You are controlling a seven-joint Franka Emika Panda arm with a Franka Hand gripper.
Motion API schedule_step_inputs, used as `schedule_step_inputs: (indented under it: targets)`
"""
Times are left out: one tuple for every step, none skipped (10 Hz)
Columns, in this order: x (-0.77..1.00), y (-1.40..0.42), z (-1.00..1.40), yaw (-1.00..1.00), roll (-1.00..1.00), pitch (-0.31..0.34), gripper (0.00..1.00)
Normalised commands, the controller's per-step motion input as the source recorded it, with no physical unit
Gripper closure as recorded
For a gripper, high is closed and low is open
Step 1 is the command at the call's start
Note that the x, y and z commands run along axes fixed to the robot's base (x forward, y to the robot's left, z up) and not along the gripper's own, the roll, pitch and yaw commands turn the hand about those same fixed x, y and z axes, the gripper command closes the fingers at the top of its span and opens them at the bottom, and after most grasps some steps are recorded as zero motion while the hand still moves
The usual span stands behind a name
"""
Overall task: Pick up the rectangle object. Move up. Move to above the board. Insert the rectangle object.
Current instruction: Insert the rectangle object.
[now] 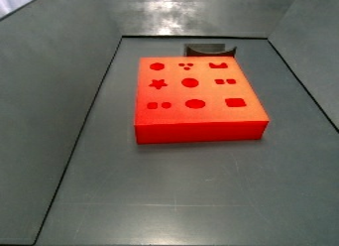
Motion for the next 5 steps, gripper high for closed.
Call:
schedule_step_inputs:
  targets:
    - [0.00, 0.00, -0.16, -1.00, 0.00, 0.000, 1.00]
    - [0.00, 0.00, -0.20, -1.00, 0.00, 0.000, 1.00]
    - [0.08, 0.00, -0.21, -0.99, 0.00, -0.014, 1.00]
    - [0.25, 0.00, -0.22, -0.86, 0.00, -0.019, 1.00]
    - [0.31, 0.00, -0.20, -0.82, 0.00, -0.017, 1.00]
